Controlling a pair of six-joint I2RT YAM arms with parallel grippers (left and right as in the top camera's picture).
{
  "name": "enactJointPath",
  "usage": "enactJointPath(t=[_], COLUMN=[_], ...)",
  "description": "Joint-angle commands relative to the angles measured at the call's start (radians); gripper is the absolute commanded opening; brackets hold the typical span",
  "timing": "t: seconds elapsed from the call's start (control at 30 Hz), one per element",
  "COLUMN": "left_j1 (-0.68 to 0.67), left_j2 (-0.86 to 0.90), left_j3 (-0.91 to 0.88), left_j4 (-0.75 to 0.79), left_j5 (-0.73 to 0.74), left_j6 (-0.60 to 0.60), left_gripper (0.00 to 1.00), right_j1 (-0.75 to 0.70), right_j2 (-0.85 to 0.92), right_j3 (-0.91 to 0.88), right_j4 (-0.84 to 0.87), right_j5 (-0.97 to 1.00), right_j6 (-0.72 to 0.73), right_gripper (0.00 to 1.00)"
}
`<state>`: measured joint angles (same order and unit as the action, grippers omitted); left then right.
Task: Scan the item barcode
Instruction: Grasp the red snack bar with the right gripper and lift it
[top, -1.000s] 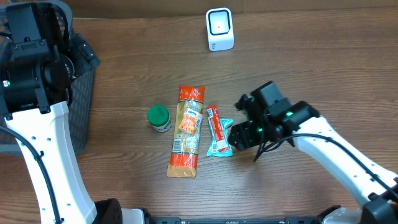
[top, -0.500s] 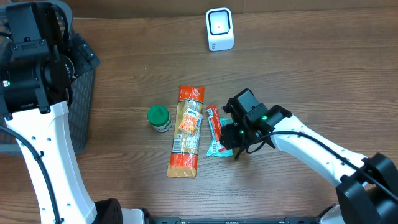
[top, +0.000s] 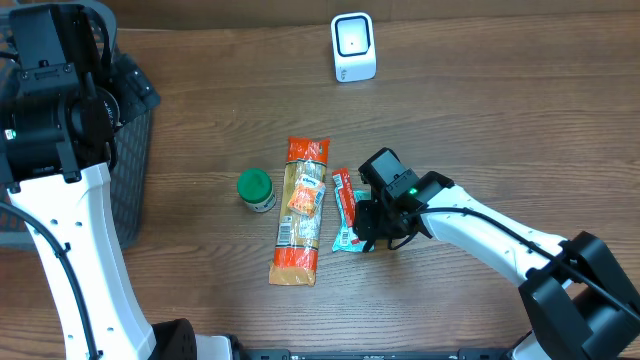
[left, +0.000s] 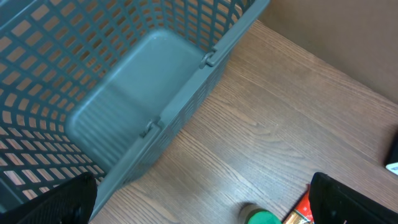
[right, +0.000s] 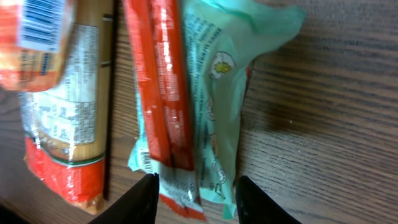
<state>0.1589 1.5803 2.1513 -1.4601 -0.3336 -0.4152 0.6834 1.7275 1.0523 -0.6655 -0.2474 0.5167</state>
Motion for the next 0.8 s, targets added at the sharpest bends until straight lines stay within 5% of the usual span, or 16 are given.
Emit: enactJointPath(t=[0.0,0.63,0.77], left_j1=[0.004,0.005,0.005], left_j2=[0.008,0.008,0.008], left_j3=[0.011,0.011,0.011], left_j4=[-0.002,-0.002,-0.002], left_j5=[-0.013,-0.013,-0.013], left_j6=[0.009,0.009,0.009], left_gripper=[1.0,1.0,1.0], right_j1=[0.004,0.004,0.004], right_j2=[0.003,0.003,0.003], right_j3=[-0.006,-0.006,-0.007], right_j4=[0.007,0.013,0.013], right_j5=[0.0,-0.046,-0.045], right_j6=[0.021,0.064,0.064], right_gripper=[0.43,0.42,0.31])
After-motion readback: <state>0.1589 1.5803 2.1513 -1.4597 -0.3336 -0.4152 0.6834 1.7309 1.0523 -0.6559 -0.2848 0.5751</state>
